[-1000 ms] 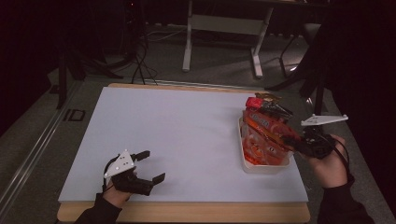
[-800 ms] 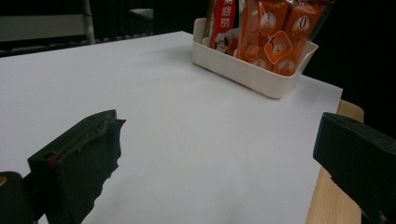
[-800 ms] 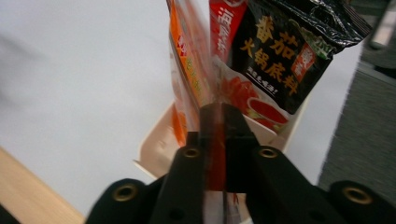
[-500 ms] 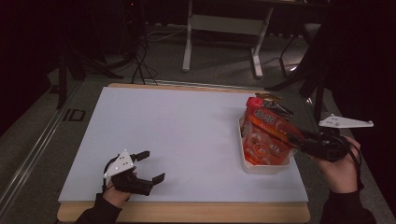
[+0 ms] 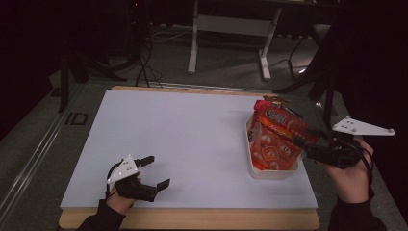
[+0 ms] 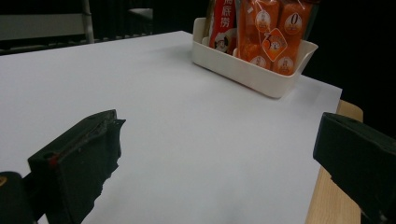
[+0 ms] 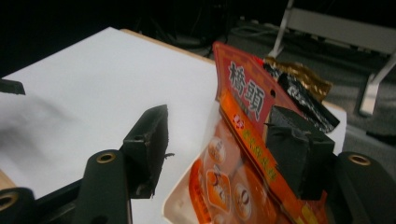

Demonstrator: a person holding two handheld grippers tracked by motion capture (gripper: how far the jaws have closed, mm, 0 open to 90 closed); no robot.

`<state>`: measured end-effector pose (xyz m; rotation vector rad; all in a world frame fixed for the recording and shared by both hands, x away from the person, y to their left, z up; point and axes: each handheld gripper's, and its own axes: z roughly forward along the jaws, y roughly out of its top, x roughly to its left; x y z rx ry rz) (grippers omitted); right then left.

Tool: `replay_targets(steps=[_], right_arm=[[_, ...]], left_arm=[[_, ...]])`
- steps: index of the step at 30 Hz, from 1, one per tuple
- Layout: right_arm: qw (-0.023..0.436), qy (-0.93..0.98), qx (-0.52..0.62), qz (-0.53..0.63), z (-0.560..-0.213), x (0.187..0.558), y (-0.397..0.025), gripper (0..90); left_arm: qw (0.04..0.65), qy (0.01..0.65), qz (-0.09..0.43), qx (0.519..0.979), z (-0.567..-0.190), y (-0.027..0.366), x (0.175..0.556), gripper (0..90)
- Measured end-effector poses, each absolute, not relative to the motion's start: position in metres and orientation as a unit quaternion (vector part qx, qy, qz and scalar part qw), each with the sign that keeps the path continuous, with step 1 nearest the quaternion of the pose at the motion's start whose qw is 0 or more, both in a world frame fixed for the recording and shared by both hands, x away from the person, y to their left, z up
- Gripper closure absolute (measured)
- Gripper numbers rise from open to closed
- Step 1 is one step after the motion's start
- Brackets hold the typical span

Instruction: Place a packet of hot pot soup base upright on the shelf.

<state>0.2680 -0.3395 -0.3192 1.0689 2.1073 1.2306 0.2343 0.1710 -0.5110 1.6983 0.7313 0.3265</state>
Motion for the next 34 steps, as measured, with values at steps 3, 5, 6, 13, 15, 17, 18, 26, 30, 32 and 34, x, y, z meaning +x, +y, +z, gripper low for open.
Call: replay_targets(steps=[3, 5, 6, 13, 15, 17, 18, 26, 30, 32, 34], right_arm=[[0.235, 0.766, 0.378, 0.464, -0.321, 0.267, -0.337, 40.8], [0.236, 0.768, 0.367, 0.468, -0.323, 0.265, -0.333, 40.8], [0.236, 0.769, 0.368, 0.467, -0.324, 0.265, -0.332, 40.7], [0.198, 0.775, 0.326, 0.504, -0.342, 0.259, -0.314, 39.7], [0.184, 0.785, 0.314, 0.501, -0.351, 0.258, -0.304, 38.5], [0.174, 0.792, 0.306, 0.499, -0.359, 0.257, -0.296, 37.1], [0.171, 0.793, 0.304, 0.499, -0.362, 0.257, -0.292, 36.4], [0.14, 0.8, 0.291, 0.506, -0.392, 0.259, -0.275, 36.8], [0.12, 0.808, 0.291, 0.498, -0.414, 0.261, -0.267, 37.4], [0.117, 0.809, 0.291, 0.498, -0.415, 0.261, -0.267, 37.4], [0.116, 0.808, 0.293, 0.498, -0.417, 0.261, -0.267, 37.4]], left_arm=[[0.591, 0.314, 0.14, 0.73, -0.511, 0.171, 0.234, 1.2], [0.59, 0.314, 0.14, 0.73, -0.511, 0.171, 0.234, 1.2], [0.591, 0.314, 0.14, 0.73, -0.511, 0.171, 0.234, 1.2], [0.591, 0.313, 0.138, 0.731, -0.512, 0.17, 0.234, 1.2], [0.591, 0.312, 0.138, 0.731, -0.512, 0.17, 0.234, 1.2], [0.59, 0.312, 0.138, 0.732, -0.511, 0.17, 0.234, 1.2], [0.59, 0.311, 0.138, 0.732, -0.511, 0.17, 0.233, 1.2], [0.593, 0.311, 0.14, 0.729, -0.51, 0.171, 0.233, 1.2], [0.593, 0.31, 0.141, 0.73, -0.51, 0.171, 0.233, 1.2], [0.593, 0.31, 0.141, 0.729, -0.51, 0.171, 0.233, 1.2], [0.593, 0.31, 0.141, 0.73, -0.51, 0.171, 0.233, 1.2]])
